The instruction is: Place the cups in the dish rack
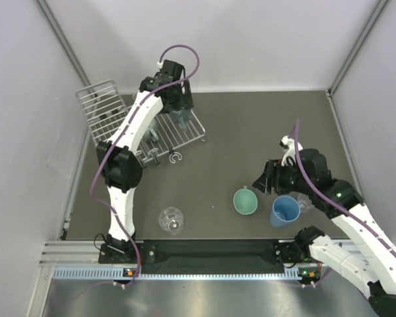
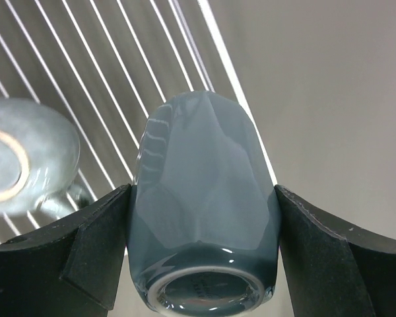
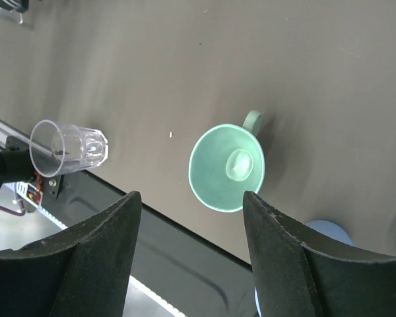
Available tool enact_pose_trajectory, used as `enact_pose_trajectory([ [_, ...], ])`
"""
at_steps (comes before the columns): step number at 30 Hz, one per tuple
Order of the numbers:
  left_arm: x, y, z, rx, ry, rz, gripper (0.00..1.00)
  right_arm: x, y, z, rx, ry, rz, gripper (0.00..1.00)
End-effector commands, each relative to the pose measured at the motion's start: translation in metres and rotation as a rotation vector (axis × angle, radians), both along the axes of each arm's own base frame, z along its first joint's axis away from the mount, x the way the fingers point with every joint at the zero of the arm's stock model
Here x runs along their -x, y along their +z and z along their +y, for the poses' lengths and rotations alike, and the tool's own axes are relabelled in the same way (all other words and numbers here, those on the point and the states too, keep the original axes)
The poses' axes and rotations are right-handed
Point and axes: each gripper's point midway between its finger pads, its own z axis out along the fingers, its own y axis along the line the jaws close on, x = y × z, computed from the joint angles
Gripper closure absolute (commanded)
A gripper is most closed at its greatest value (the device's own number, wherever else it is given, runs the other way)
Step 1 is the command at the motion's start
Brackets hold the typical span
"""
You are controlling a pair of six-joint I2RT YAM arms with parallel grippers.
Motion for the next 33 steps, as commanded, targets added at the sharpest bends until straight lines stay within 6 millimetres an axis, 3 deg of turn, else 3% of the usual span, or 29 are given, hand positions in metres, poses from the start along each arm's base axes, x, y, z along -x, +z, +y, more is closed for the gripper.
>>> enact_pose_trajectory([
  [1,-0.033,0.04,0.0,0.025,0.041,-0.171,1.0,-0.011,0.008,0.002,0.001,0.002,-0.052,0.37],
  [8,-0.047,0.015,0.028,-0.033,0.105,-0.132,1.0,-0.012,0.005,0.004,-0.004,0.012,-0.05,0.37],
  [19,-0.047,-0.027,0.044,-0.024,0.122,-0.017,1.0,-0.015,0.002,0.008,-0.012,0.016,-0.047,0.37],
  [25,-0.044,-0.036,0.064,-0.098,0.171,0.001,1.0,-0.014,-0.009,0.009,-0.007,0.02,-0.027,0.37],
  [33,-0.033,-0.033,0.096,-0.227,0.254,0.008,1.0,-0.016,-0.011,0.012,-0.01,0.03,-0.022,0.37],
])
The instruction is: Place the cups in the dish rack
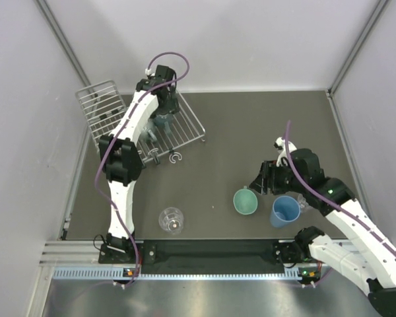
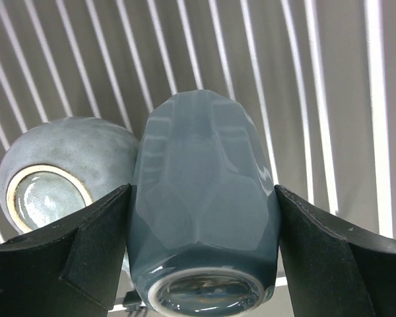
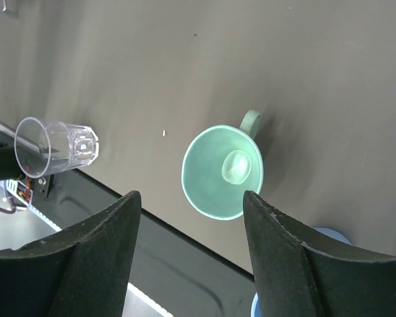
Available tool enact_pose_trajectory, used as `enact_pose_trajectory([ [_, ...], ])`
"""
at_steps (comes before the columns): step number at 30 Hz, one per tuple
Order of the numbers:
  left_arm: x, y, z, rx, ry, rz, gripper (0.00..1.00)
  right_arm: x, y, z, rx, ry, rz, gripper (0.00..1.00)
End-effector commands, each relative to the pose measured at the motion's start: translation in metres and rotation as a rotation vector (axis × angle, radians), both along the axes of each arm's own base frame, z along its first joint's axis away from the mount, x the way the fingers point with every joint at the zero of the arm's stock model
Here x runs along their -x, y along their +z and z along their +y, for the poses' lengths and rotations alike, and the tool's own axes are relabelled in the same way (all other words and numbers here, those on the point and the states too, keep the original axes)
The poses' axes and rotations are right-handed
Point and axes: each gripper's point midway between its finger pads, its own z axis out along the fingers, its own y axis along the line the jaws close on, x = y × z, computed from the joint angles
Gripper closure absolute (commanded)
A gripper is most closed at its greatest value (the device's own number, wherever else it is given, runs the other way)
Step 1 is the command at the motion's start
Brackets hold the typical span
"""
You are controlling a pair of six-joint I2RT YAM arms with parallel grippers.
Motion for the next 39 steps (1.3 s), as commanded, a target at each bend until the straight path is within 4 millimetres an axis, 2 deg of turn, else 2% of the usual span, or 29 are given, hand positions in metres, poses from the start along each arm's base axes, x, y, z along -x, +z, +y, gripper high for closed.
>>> enact_pose_trajectory([
  [1,-0.002,0.034,0.029,-0.103,0.071,-0.088,1.0,-0.009,0.011,0.006,-0.029,0.012,-0.05,0.37],
  [8,0.004,0.033,0.051,-0.133,0.132,-0.067,1.0,-0.009,0.006,0.008,-0.031,0.02,-0.038,0.37],
  [16,-0.002,0.037,0.069,-0.132,0.17,-0.085,1.0,-0.008,0.004,0.008,-0.027,0.03,-0.035,0.37],
  [24,-0.024,0.037,0.054,-0.066,0.124,-0.147,1.0,-0.009,0.001,0.008,-0.021,0.032,-0.029,0.37],
  [30,-0.041,0.035,0.049,-0.043,0.117,-0.194,1.0,-0.007,-0.005,0.007,-0.016,0.03,-0.016,0.37],
  [36,-0.049,0.02,0.047,0.01,0.103,-0.177,1.0,-0.006,-0.006,0.006,-0.013,0.029,-0.015,0.37],
  [39,-0.051,0.011,0.053,0.052,0.109,-0.152,1.0,-0.006,-0.008,0.005,-0.012,0.026,-0.011,0.37],
])
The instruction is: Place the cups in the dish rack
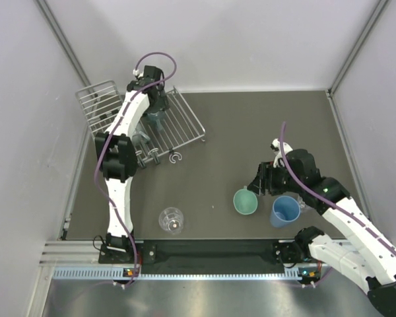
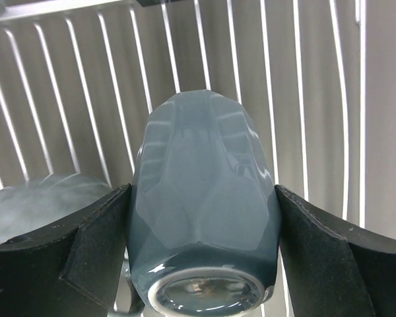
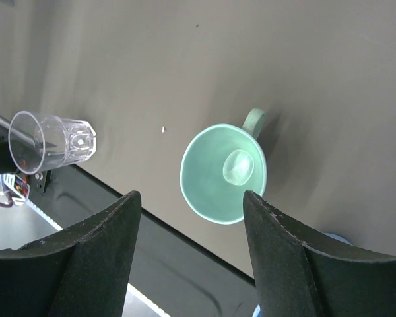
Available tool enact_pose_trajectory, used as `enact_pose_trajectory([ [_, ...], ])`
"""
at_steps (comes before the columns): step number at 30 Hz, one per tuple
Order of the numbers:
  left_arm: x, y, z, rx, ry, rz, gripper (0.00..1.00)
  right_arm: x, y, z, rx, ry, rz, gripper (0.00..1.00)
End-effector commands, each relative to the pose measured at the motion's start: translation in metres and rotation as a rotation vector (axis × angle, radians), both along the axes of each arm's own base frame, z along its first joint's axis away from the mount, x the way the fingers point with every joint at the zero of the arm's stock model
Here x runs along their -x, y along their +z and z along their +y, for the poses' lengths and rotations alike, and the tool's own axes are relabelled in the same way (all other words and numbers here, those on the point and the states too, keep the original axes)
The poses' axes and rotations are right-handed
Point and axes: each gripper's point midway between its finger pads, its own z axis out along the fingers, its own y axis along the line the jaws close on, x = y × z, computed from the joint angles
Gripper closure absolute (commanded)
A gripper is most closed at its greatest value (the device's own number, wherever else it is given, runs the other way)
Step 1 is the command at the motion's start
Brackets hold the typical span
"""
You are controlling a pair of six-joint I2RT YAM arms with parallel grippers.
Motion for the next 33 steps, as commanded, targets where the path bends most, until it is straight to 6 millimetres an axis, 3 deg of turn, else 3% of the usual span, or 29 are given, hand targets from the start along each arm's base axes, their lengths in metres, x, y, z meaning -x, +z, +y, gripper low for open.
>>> enact_pose_trajectory([
  [1,-0.024,0.024,0.009,0.064,0.015,-0.109,1.0,-0.005,0.005,0.0,-0.008,0.0,-0.033,0.37],
  [8,-0.025,0.019,0.019,0.105,0.031,-0.098,1.0,-0.006,-0.001,0.001,-0.005,0.001,-0.022,0.37],
  [22,-0.031,0.016,0.015,0.161,0.015,-0.105,0.46,-0.005,-0.005,0.001,-0.011,0.004,-0.011,0.37],
  [32,-0.036,0.029,0.018,0.131,-0.011,-0.139,0.28,-0.004,-0.002,0.003,-0.015,0.02,-0.015,0.37],
  [33,-0.037,0.03,0.017,0.134,-0.013,-0.14,0.2,-0.004,-0.002,0.003,-0.015,0.022,-0.019,0.37],
])
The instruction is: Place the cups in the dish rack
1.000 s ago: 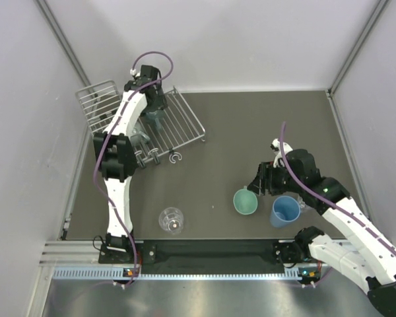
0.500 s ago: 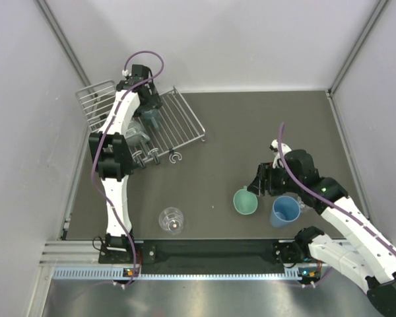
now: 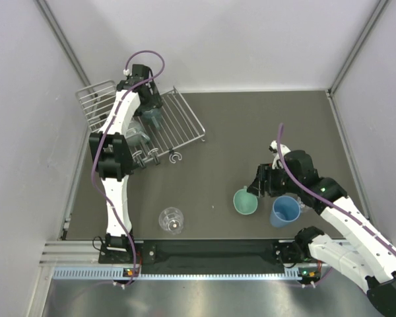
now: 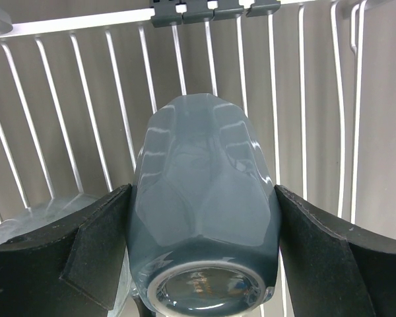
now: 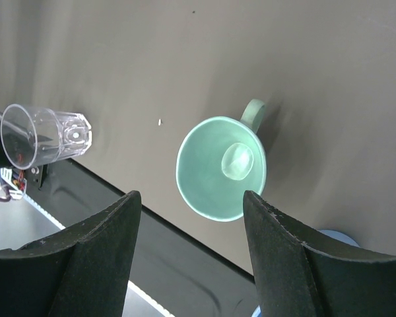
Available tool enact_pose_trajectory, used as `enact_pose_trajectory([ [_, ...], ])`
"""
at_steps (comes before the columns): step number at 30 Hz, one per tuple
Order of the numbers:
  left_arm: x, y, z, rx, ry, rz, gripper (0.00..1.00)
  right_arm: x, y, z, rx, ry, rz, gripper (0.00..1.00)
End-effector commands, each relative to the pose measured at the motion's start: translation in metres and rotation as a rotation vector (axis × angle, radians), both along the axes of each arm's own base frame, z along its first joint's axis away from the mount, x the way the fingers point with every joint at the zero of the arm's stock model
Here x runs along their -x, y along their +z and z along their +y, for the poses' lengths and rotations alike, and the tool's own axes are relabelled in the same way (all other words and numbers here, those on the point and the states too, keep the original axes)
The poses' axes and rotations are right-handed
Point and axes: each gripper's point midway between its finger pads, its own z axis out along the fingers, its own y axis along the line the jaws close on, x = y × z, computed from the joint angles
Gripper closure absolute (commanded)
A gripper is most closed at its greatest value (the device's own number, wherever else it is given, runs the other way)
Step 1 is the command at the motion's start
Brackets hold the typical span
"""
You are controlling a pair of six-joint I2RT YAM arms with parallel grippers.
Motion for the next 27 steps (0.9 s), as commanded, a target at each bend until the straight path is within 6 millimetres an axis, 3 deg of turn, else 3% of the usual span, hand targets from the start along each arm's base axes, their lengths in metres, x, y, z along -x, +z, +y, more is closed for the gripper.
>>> enact_pose_trajectory([
  [1,-0.025,0.032,-0.002,0.007,-0.014,-0.128,0.19,-0.007,0.01,0.003,-0.022,0.014,-0.05,0.37],
  [12,-0.026,0.033,0.0,-0.005,-0.012,-0.129,0.09,-0.005,0.004,0.002,-0.021,0.015,-0.042,0.37],
  [14,-0.027,0.036,-0.001,-0.002,-0.012,-0.137,0.02,-0.005,0.003,0.003,-0.019,0.015,-0.039,0.37],
  [22,-0.028,0.049,-0.003,0.007,-0.02,-0.16,0.02,-0.006,0.002,0.003,-0.018,0.018,-0.035,0.37],
  [27,-0.022,0.068,-0.006,0.022,-0.023,-0.185,0.02,-0.006,0.003,0.004,-0.02,0.015,-0.032,0.37],
])
